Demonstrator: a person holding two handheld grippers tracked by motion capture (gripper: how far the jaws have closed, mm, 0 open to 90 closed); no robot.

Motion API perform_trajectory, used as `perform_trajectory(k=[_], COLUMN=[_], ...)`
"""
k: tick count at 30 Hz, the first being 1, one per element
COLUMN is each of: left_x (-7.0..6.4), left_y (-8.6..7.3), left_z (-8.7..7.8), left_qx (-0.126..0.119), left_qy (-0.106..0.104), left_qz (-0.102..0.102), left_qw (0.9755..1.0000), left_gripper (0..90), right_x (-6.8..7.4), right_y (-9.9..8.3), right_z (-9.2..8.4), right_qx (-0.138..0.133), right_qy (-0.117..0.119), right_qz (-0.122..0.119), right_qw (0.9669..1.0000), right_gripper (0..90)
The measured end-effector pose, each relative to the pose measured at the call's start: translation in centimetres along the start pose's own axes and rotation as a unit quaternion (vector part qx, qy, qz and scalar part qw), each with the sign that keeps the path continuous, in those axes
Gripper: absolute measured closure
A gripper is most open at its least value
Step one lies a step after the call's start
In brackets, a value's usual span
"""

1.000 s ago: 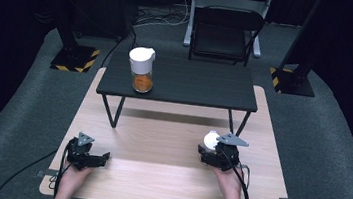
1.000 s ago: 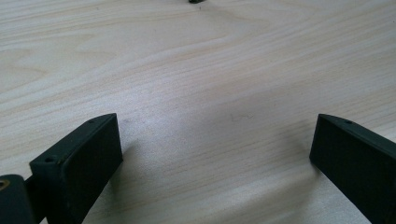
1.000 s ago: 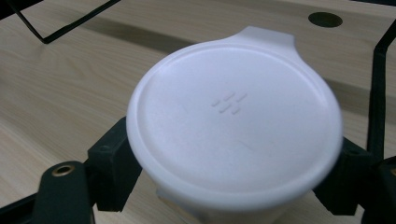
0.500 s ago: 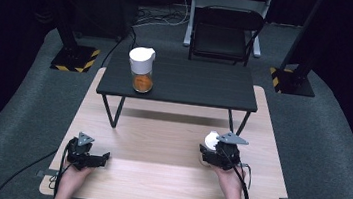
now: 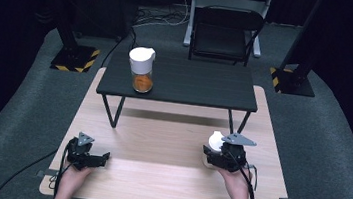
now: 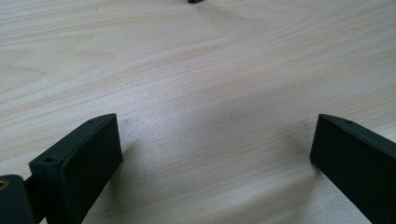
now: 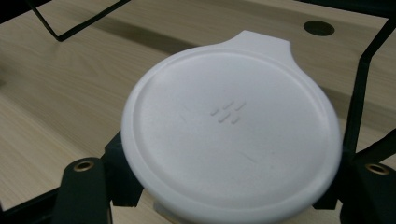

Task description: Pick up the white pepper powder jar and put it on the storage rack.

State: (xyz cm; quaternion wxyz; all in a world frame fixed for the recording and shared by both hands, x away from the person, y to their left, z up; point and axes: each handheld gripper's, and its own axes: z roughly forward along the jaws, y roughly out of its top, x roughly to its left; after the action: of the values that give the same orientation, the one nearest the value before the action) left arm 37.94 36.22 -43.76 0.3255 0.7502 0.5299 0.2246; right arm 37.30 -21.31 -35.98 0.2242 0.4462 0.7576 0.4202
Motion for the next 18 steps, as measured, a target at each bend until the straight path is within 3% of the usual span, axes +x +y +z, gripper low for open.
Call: perform_trajectory(k=[10, 18], left_x=[0.0, 0.0], left_y=[0.0, 0.0], left_z=[0.0, 0.0], left_qx=[0.000, 0.000], left_qy=[0.000, 0.000], left_qz=[0.000, 0.000], left_qw=[1.0000, 1.0000], left_gripper=[1.6, 1.5], right_x=[-0.3, -0.4], right_y=[1.0, 2.4], right_z=[-1.9, -3.2], right_qx=[-0.009, -0.014], right_qy=[0.015, 0.011], right_qz=[-0.009, -0.015], right_qw=[0.9998, 0.9997], right_gripper=[29.4, 29.3])
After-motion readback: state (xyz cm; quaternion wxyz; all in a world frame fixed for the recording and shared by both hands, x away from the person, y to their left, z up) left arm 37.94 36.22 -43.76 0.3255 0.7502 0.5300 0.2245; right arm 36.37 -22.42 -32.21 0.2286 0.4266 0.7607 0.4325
